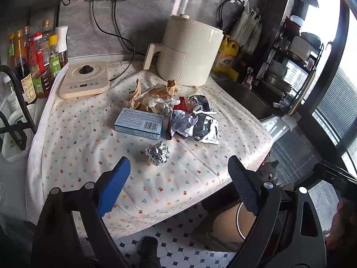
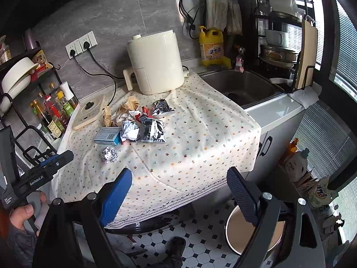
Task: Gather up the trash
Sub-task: 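Grasp the foil ball on the cloth with the left gripper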
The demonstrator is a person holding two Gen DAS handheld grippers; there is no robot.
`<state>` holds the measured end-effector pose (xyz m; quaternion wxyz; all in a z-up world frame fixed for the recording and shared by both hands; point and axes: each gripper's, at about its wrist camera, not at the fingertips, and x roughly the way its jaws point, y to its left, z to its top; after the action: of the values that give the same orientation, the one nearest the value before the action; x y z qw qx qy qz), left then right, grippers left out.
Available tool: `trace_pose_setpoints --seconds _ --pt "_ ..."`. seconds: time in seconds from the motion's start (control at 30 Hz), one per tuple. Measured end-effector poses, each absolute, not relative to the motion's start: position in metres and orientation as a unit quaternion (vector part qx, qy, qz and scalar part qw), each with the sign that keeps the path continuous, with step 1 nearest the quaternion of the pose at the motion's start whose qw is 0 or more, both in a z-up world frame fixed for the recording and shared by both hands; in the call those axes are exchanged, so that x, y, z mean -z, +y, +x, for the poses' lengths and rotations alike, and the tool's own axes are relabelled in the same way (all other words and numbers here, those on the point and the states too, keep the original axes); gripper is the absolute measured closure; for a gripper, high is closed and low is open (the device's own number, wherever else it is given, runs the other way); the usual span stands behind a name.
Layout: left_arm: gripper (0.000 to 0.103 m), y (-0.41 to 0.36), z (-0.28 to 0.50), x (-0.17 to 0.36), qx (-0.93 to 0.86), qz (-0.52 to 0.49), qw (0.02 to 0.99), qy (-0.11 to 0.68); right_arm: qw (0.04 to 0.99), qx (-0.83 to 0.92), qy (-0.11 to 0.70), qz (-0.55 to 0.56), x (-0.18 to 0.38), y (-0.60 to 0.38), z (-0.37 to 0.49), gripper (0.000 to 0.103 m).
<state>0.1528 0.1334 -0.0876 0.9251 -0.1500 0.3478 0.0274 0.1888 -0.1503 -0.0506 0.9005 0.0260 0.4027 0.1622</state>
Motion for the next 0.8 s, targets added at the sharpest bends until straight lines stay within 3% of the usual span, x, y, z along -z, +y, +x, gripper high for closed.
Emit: trace_pose_setpoints --seconds 0.2,0.47,0.5,0.53,0.57,0.8 --pt "0.028 0.156 0.191 0.116 -0.016 -0.163 0.915 0.370 0.887 -0.172 0.427 0.024 0.068 -0.120 0.222 0.028" --pt "0.030 0.164 0.235 0.166 0.014 -0.164 0.892 0.421 0.871 -0.193 0.452 0.019 0.086 -0.081 0.256 0.040" --pt "0.042 0.166 0.241 0.175 0.015 -0.166 0.886 0.433 0.868 -0.198 0.456 0.021 0.089 -0.076 0.260 0.042" --pt "0.060 0.168 0.246 0.182 0.018 -0.170 0.880 0.444 0.864 -0.202 0.461 0.023 0.091 -0.070 0.265 0.044" --pt "0.069 0.169 0.249 0.186 0.023 -0.171 0.875 0.453 0.861 -0.206 0.465 0.024 0.094 -0.063 0.268 0.044" --pt "0.068 0.191 0.246 0.165 0.028 -0.152 0.897 0.414 0.843 -0.232 0.485 0.019 0.114 -0.015 0.292 0.052"
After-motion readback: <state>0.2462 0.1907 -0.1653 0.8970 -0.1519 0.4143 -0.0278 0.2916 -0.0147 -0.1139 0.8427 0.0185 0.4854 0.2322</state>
